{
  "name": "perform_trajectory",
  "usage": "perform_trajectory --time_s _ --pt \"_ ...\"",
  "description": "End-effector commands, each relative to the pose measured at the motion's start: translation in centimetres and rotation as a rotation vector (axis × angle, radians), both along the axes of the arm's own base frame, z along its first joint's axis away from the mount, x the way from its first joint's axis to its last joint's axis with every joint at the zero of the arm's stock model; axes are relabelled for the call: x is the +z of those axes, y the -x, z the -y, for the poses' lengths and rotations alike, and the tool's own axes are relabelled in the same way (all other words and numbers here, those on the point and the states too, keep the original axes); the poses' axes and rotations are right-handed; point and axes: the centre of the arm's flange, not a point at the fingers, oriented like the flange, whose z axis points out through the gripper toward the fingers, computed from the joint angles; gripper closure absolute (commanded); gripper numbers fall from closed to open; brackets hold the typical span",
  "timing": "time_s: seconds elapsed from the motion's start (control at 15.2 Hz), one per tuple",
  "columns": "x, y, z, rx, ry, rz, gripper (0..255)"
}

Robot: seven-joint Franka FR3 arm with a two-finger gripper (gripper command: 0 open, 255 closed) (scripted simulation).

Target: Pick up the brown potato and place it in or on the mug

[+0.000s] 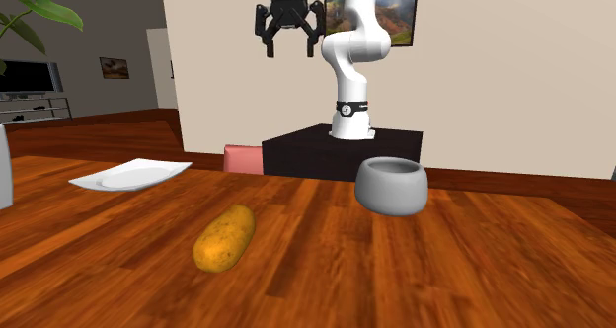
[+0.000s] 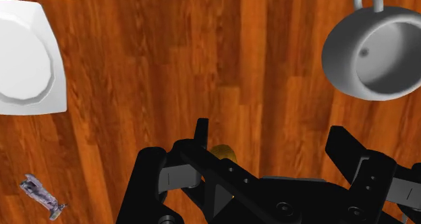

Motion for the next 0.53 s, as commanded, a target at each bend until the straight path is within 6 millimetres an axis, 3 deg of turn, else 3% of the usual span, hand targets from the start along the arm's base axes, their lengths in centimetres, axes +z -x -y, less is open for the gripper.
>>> perform_trajectory --time_s 0.0,0.46 --pt "-2.1 -1.9 0.1 0.005 -0.007 0.0 0" --pt "-9.2 -7.9 0.2 0.024 -0.029 -0.002 0"
